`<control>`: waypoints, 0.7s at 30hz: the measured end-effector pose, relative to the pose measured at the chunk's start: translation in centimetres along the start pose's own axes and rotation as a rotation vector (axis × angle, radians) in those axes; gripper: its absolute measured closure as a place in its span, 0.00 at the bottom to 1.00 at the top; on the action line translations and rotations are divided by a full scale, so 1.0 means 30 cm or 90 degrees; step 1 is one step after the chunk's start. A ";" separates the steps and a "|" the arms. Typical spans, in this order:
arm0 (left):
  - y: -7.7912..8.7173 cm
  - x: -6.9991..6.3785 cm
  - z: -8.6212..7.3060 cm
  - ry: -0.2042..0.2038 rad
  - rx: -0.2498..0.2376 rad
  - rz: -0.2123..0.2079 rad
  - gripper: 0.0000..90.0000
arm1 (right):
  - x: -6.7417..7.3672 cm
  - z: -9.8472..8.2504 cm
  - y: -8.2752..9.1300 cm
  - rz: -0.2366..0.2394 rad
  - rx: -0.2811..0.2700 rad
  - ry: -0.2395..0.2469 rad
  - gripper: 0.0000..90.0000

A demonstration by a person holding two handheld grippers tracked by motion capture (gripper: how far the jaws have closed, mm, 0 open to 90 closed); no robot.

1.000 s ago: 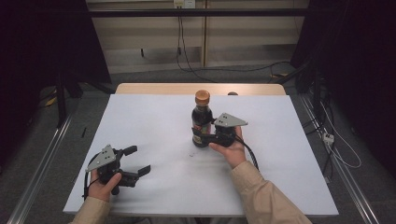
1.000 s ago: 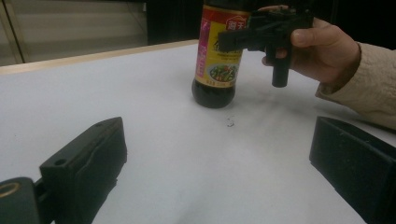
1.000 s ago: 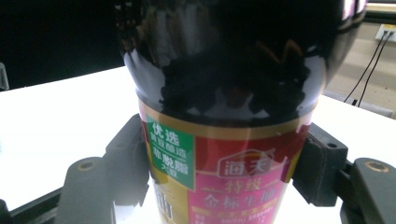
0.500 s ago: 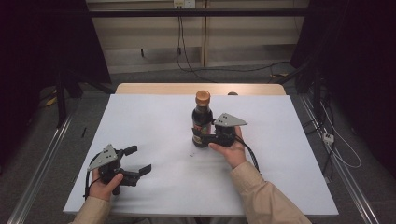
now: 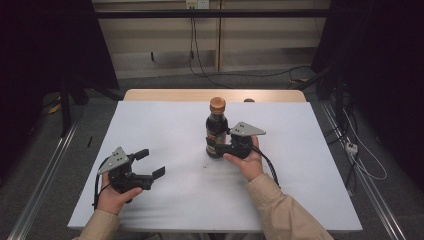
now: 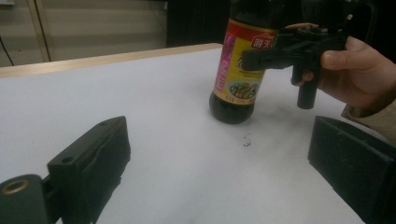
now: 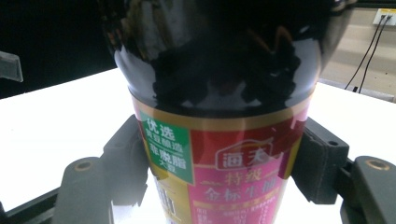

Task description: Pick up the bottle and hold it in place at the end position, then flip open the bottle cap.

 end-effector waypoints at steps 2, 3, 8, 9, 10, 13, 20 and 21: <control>-0.004 0.003 0.007 0.001 0.001 0.004 0.06 | 0.000 0.000 -0.001 0.002 0.001 -0.002 0.34; -0.006 0.004 0.012 0.003 0.000 0.003 0.06 | 0.000 -0.001 0.000 0.002 0.002 -0.003 0.33; -0.017 0.010 0.030 0.004 0.002 0.004 0.07 | 0.000 -0.001 -0.001 0.004 0.003 -0.006 0.33; -0.019 0.011 0.034 0.000 0.005 0.004 0.07 | 0.000 -0.001 -0.001 0.004 0.002 -0.007 0.33; -0.022 0.008 0.039 0.003 0.003 0.001 0.07 | 0.001 -0.001 -0.001 0.005 0.001 -0.007 0.33; -0.024 0.004 0.050 0.000 0.004 -0.002 0.07 | 0.000 -0.003 0.000 0.006 0.005 -0.008 0.33; -0.023 -0.005 0.069 0.000 0.001 -0.004 0.07 | 0.000 -0.002 -0.001 0.008 0.007 -0.011 0.33; -0.024 -0.005 0.071 0.000 0.003 -0.007 0.07 | 0.000 -0.002 -0.002 0.008 0.008 -0.010 0.33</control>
Point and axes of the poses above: each handheld gripper's, and its own axes: y roughly backward along the jaws, z roughly out of its top, x roughly to its left, the point moved 10 cm from there along -y, roughly forward along the jaws, and after that the axes turned 7 degrees about -z, right-handed, at the moved point
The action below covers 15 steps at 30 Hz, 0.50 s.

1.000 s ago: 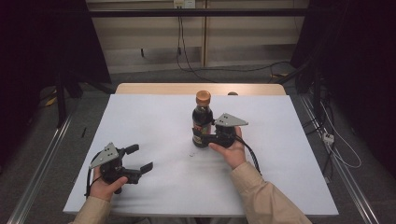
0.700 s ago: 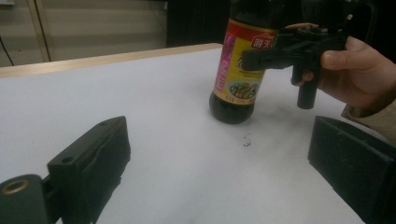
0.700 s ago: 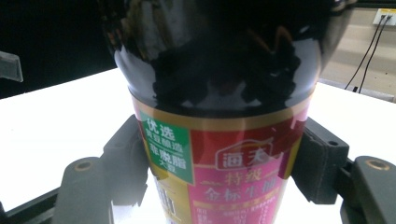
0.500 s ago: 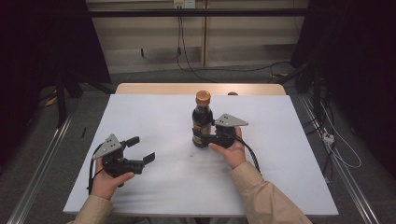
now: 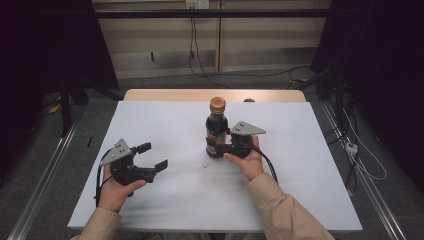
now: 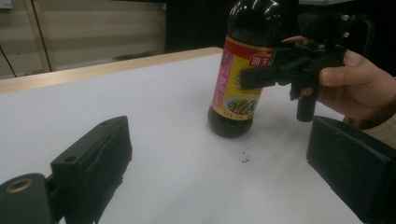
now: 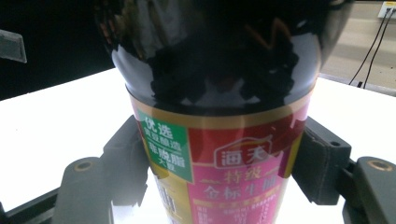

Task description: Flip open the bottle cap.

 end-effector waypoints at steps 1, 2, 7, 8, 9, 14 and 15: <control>-0.001 0.001 0.003 -0.002 0.002 -0.001 0.08 | 0.000 0.000 0.000 0.000 0.000 0.000 0.33; -0.002 0.000 0.007 -0.001 0.000 -0.002 0.09 | 0.000 -0.001 0.001 0.000 -0.001 -0.001 0.33; -0.007 -0.001 0.023 0.004 -0.005 -0.004 0.11 | 0.000 -0.002 0.000 -0.001 0.000 -0.002 0.33; -0.009 -0.003 0.026 0.008 -0.007 -0.007 0.11 | 0.000 -0.002 0.000 -0.001 0.000 -0.002 0.33; -0.011 -0.005 0.028 0.011 -0.006 -0.010 0.12 | 0.000 -0.002 0.001 0.000 0.001 -0.002 0.33; -0.027 -0.008 0.024 0.012 0.006 -0.019 0.19 | -0.001 -0.003 0.000 -0.001 0.001 -0.004 0.33; -0.030 -0.007 0.025 0.010 0.008 -0.020 0.21 | -0.001 -0.004 0.001 0.001 0.003 -0.004 0.33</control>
Point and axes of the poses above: each handheld gripper's, and its own axes: y roughly backward along the jaws, z roughly out of its top, x roughly to its left, the point moved 10 cm from there along -y, roughly forward along the jaws, and after that the axes turned 7 degrees about -z, right-handed, at the moved point
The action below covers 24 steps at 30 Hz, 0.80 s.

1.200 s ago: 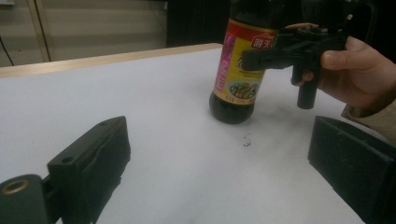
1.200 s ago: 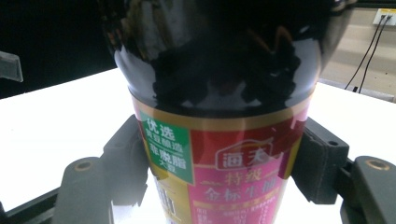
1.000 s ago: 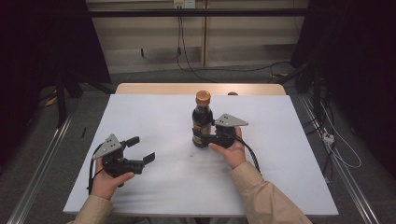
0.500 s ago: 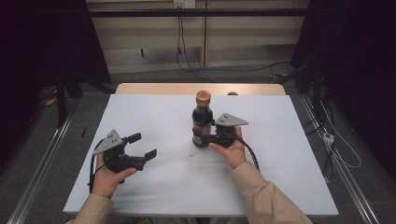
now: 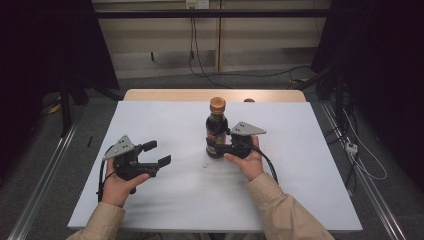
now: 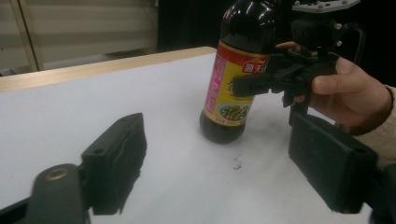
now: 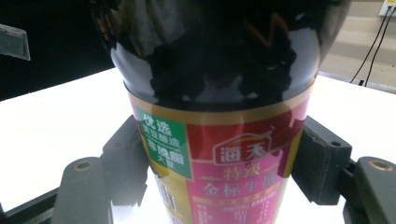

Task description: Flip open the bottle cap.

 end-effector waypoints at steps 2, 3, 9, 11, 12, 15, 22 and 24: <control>-0.005 0.000 0.003 -0.006 0.003 -0.001 0.25 | 0.000 -0.002 0.000 0.000 0.002 0.000 0.33; -0.008 -0.003 0.006 -0.008 0.004 -0.004 0.28 | 0.000 -0.002 0.000 -0.001 0.002 -0.002 0.32; -0.030 -0.013 0.020 -0.031 0.019 -0.013 0.39 | -0.001 -0.005 -0.002 0.005 0.005 -0.012 0.32; -0.039 -0.016 0.026 -0.039 0.025 -0.020 0.43 | 0.000 -0.006 -0.002 0.005 0.007 -0.013 0.32; -0.046 -0.018 0.031 -0.038 0.027 -0.022 0.46 | -0.001 -0.007 -0.002 0.005 0.008 -0.013 0.32; -0.060 -0.027 0.040 -0.038 0.033 -0.037 0.51 | 0.000 -0.009 -0.003 0.005 0.010 -0.012 0.32; -0.081 -0.029 0.055 -0.024 0.046 -0.050 0.65 | 0.000 -0.012 -0.003 0.007 0.014 -0.012 0.32; -0.087 -0.026 0.054 -0.020 0.051 -0.049 0.67 | 0.000 -0.012 -0.004 0.006 0.015 -0.014 0.32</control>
Point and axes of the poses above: each handheld gripper's, and its own axes: y roughly backward along the jaws, z roughly out of its top, x roughly to its left, the point moved 10 cm from there along -y, roughly forward along the jaws, and after that the axes turned 7 degrees about -z, right-handed, at the moved point
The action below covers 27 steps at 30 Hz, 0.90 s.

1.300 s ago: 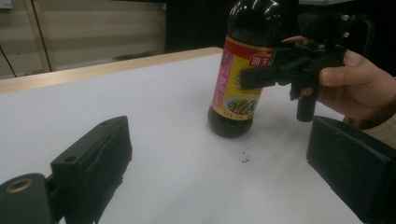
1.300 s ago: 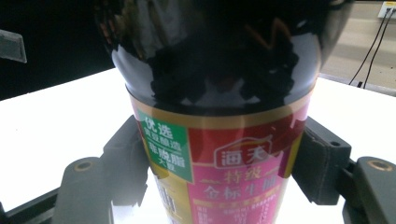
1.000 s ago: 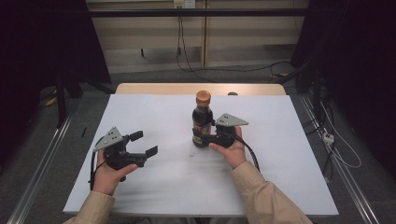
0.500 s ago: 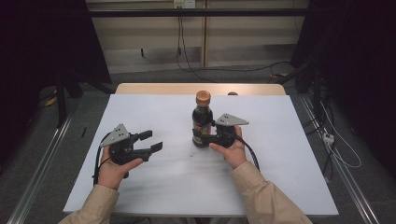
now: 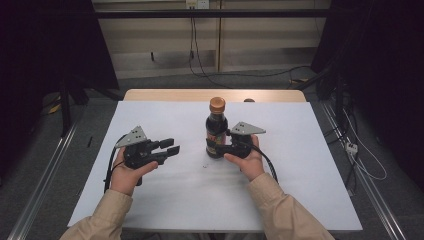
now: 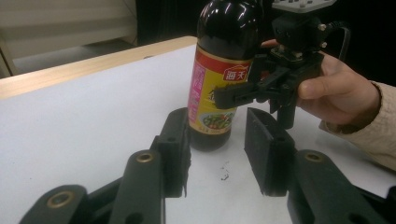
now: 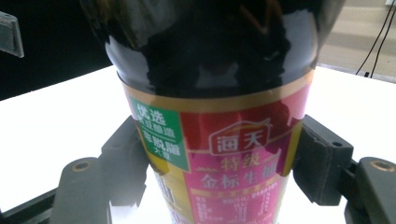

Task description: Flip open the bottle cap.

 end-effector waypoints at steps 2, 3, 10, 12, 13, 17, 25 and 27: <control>-0.005 0.000 -0.002 0.003 0.003 -0.003 0.69 | -0.001 -0.001 0.000 0.000 0.001 0.001 0.32; -0.006 0.002 -0.002 0.001 0.004 -0.002 0.70 | -0.001 -0.001 0.000 0.000 0.001 0.000 0.32; -0.013 0.003 0.000 -0.002 0.007 -0.012 0.69 | -0.001 -0.004 0.000 -0.001 0.003 0.002 0.32; -0.016 0.002 0.001 -0.007 0.009 -0.014 0.70 | -0.001 -0.004 -0.001 -0.002 0.004 0.001 0.32; -0.018 0.003 0.004 -0.009 0.007 -0.013 0.71 | -0.001 -0.005 0.000 -0.002 0.005 0.002 0.32; -0.025 0.002 0.021 -0.001 0.004 -0.019 0.71 | -0.001 -0.006 -0.001 -0.002 0.006 0.003 0.32; -0.050 -0.013 0.059 0.003 0.005 -0.035 0.76 | -0.002 -0.008 -0.002 -0.004 0.007 0.005 0.32; -0.055 -0.013 0.067 0.002 0.004 -0.037 0.77 | -0.002 -0.008 -0.002 -0.003 0.007 0.005 0.32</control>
Point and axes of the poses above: each handheld gripper's, and its own axes: y roughly backward along the jaws, z roughly out of its top, x roughly to its left, the point moved 10 cm from there along -y, roughly forward along the jaws, and after that the axes turned 7 degrees about -z, right-handed, at the moved point
